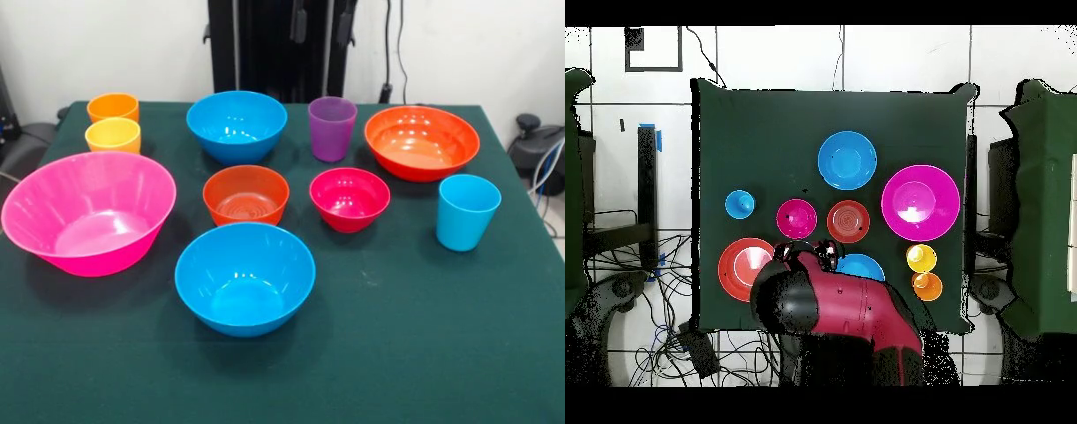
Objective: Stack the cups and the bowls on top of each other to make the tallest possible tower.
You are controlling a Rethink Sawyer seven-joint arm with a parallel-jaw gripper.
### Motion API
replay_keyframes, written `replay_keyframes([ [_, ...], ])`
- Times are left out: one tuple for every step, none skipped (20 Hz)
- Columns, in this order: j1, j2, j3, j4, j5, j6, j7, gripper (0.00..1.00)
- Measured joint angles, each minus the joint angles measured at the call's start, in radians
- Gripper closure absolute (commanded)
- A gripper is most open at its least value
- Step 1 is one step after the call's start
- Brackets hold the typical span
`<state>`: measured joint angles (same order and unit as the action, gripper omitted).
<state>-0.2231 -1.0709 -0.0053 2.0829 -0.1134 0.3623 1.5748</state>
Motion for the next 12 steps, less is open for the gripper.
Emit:
replay_keyframes([
  [-0.003,0.004,0.001,-0.003,-0.005,-0.006,0.0,0.0],
  [-0.007,0.007,0.002,-0.006,-0.01,-0.012,0.0,0.0],
  [-0.01,0.011,0.002,-0.009,-0.014,-0.019,0.0,0.0],
  [-0.013,0.013,0.004,-0.01,-0.016,-0.023,0.0,0.0],
  [-0.019,0.019,0.006,-0.011,-0.018,-0.029,0.0,0.0],
  [-0.024,0.024,0.007,-0.011,-0.018,-0.032,0.0,0.0],
  [-0.028,0.03,0.007,-0.012,-0.018,-0.036,0.0,0.0],
  [-0.033,0.036,0.007,-0.012,-0.018,-0.038,0.0,0.0],
  [-0.039,0.043,0.007,-0.014,-0.018,-0.04,0.0,0.0],
  [-0.044,0.051,0.007,-0.016,-0.018,-0.042,0.0,0.0],
  [-0.049,0.059,0.007,-0.019,-0.021,-0.045,0.0,0.0],
  [-0.054,0.068,0.007,-0.023,-0.024,-0.048,0.0,0.0],
])
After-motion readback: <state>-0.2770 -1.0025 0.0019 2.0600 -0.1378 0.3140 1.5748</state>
